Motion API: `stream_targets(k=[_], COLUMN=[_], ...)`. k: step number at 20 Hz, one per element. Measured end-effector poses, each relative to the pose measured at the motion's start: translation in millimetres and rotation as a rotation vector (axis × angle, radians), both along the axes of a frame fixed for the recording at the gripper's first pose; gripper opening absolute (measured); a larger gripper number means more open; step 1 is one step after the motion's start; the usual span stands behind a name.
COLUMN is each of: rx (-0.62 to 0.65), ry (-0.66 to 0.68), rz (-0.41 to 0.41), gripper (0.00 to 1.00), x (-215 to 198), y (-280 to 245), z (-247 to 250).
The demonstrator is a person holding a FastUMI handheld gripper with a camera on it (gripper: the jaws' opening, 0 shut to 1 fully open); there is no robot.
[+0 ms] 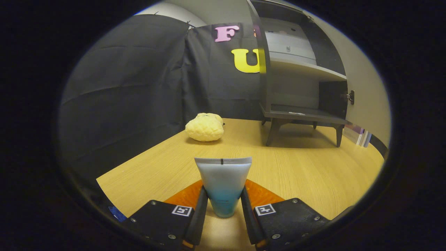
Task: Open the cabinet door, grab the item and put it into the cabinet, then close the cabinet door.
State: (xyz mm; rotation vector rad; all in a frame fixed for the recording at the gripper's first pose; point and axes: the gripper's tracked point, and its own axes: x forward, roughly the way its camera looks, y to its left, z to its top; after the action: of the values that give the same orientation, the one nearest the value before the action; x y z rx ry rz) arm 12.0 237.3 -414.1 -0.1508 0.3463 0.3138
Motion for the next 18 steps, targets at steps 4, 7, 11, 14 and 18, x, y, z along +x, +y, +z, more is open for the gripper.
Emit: stream_targets(k=[4,7,11,14,18], rx=[0.008,-0.001,-0.042,-0.027,-0.007], ry=[-0.007,-0.036,-0.095,-0.125,-0.187], rz=[0.001,0.001,0.012,0.005,0.01], gripper=[0.51,0.51,0.51,0.51,0.51], x=[-6.0,-1.7,9.9,19.0,30.7], y=[-3.1,-9.6,-19.5,-27.3,-34.9], z=[21.6,50.0,95.3,139.7,198.8])
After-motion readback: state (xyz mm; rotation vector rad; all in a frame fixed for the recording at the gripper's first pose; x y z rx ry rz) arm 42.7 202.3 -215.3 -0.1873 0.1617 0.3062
